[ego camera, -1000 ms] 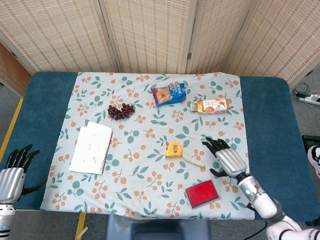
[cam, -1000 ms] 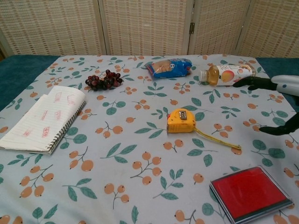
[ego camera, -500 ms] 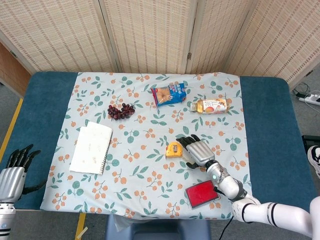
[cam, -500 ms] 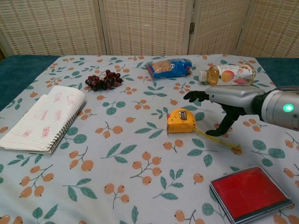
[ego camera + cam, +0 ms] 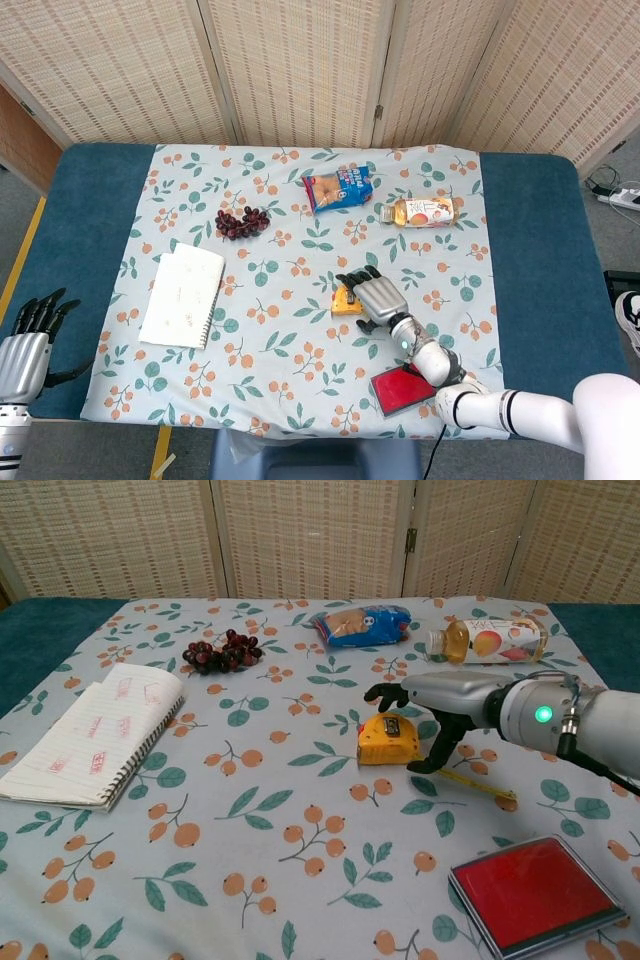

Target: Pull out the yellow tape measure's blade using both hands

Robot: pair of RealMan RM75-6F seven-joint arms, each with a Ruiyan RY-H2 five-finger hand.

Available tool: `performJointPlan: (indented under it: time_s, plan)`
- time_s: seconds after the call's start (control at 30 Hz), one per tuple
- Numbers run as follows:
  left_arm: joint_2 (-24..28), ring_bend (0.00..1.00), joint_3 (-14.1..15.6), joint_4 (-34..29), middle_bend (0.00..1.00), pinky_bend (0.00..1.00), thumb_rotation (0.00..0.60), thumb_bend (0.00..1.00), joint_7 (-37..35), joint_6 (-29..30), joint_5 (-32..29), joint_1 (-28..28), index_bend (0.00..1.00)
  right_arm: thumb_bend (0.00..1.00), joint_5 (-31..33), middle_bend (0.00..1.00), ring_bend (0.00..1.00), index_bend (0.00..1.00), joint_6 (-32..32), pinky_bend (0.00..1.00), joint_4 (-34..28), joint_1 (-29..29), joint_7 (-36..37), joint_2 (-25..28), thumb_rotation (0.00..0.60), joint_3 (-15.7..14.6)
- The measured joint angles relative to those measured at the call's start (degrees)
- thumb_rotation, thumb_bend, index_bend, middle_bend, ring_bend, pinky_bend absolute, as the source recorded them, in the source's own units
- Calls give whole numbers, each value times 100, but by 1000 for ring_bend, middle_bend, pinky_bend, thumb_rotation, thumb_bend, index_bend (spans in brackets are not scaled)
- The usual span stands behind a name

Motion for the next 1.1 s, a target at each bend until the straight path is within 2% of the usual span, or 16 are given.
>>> performJointPlan:
  time_s: [0.53,0.67,0.87,1.1]
  plan:
    - [-49,106,-15,133,74,0,600,213,-106,-10,-82,31,204,341,264,239,181,196,14,29,460,297,2,-328,600,-45]
    - [-64,106,-12,158,74,0,600,212,-115,-33,-89,27,204,341,322,301,226,278,41,34,567,347,14,-407,600,-35]
    - [-75,106,-71,149,74,0,600,213,-137,-36,-91,-17,210,341,299,433,332,459,220,44,601,348,84,-464,600,1]
    - [-131,121,-299,17,87,0,600,217,-456,-85,7,-288,218,342,-182,459,354,491,590,55,286,100,829,-355,600,125]
